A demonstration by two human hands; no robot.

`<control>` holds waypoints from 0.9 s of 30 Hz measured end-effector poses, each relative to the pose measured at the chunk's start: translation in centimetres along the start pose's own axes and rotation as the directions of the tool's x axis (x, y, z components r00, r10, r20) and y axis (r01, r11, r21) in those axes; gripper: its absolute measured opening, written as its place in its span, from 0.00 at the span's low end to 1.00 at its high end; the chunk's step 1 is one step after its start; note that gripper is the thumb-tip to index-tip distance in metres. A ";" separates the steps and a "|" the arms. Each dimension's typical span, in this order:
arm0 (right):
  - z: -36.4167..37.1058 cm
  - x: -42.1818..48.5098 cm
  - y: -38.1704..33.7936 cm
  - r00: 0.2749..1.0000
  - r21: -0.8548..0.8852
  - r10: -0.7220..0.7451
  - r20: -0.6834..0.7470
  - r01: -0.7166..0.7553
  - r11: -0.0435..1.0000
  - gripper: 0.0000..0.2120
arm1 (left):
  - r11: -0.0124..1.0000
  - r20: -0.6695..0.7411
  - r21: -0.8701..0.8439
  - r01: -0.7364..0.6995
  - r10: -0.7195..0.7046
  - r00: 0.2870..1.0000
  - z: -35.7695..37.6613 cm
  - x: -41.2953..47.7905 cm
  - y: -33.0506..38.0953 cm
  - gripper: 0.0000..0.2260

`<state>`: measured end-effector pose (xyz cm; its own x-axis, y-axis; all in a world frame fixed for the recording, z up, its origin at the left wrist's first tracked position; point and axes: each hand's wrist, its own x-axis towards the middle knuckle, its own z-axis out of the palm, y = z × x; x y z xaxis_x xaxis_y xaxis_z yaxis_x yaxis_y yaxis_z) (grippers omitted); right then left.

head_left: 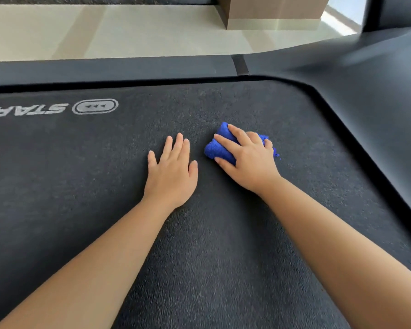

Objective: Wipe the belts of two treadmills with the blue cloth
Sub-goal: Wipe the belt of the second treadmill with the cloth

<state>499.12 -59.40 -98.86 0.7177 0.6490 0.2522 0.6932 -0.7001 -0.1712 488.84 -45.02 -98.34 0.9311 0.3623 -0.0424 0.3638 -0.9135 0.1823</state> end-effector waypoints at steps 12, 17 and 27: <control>2.1 10.7 1.0 0.994 -0.064 0.098 0.052 -0.094 0.993 0.23 | 0.996 0.038 0.077 0.034 -0.037 0.999 0.0 0.2 0.0 0.25; 2.4 11.9 1.0 0.990 -0.077 0.126 0.057 -0.122 0.990 0.24 | 0.996 0.055 0.077 0.040 -0.044 0.997 -0.3 0.1 0.1 0.25; -1.3 6.8 12.5 0.895 -0.059 0.440 -0.068 -0.444 0.894 0.23 | 0.999 0.078 0.034 0.039 -0.041 0.996 -0.7 0.1 0.2 0.26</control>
<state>512.63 -64.12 -98.03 0.9433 0.2526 0.2153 0.2972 -0.9316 -0.2092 489.05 -45.05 -97.67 0.9145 0.3843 -0.1261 0.4004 -0.9044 0.1474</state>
